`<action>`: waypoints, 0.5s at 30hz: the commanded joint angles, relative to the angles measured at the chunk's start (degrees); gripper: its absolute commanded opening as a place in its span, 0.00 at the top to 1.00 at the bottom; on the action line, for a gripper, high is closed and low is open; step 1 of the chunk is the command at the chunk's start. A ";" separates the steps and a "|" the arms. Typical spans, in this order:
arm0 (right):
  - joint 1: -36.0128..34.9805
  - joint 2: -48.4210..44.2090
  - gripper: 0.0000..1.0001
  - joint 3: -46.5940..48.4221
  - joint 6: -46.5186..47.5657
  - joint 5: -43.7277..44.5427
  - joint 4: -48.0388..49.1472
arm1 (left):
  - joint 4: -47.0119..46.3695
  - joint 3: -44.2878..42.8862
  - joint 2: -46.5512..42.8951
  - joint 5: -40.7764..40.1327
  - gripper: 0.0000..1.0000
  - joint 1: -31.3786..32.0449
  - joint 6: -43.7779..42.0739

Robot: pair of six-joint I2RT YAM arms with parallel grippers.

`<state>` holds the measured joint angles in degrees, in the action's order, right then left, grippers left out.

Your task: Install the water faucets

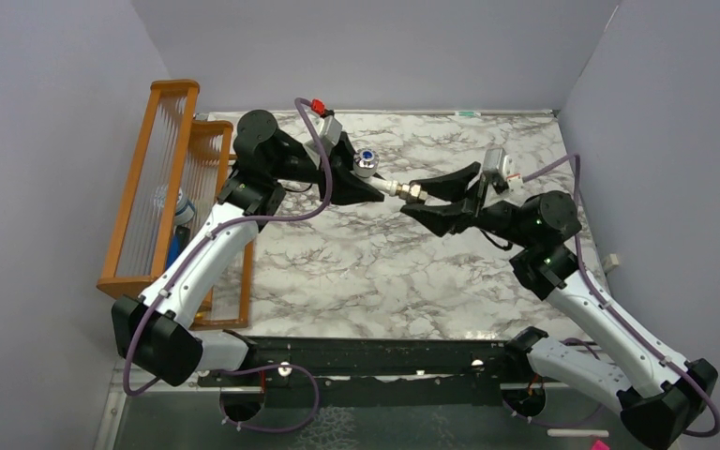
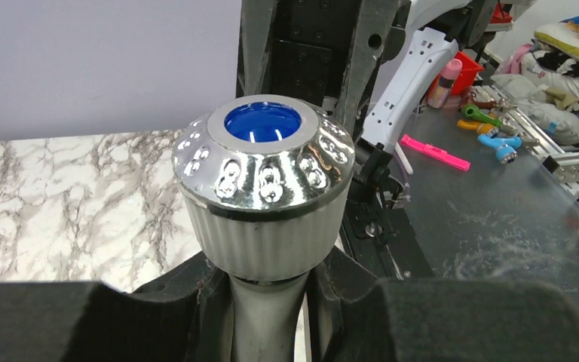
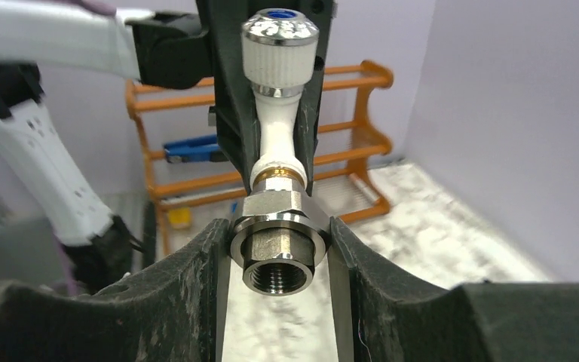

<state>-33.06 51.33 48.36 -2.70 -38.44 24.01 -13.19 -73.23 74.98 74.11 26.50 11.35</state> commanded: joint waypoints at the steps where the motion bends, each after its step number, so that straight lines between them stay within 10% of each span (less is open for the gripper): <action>1: -0.19 -0.37 1.00 1.73 -29.23 14.51 -3.42 | -1.62 -1.65 0.09 -0.20 1.00 0.13 -3.36; 5: -0.16 -1.10 0.99 0.83 -36.00 18.84 -6.57 | 1.85 -2.61 0.34 -0.76 1.00 0.13 -5.95; 11: -0.21 -2.88 0.43 -2.99 -26.32 17.76 1.28 | 3.07 -2.35 0.09 -0.88 1.00 0.13 -6.75; 15: -0.16 -3.59 0.36 -2.88 -15.15 16.19 4.35 | 3.82 -2.35 -0.21 -1.26 1.00 0.13 -7.01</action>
<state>-33.41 49.19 45.47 -27.44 -24.64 21.80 -9.04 -73.49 75.88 72.66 26.37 6.31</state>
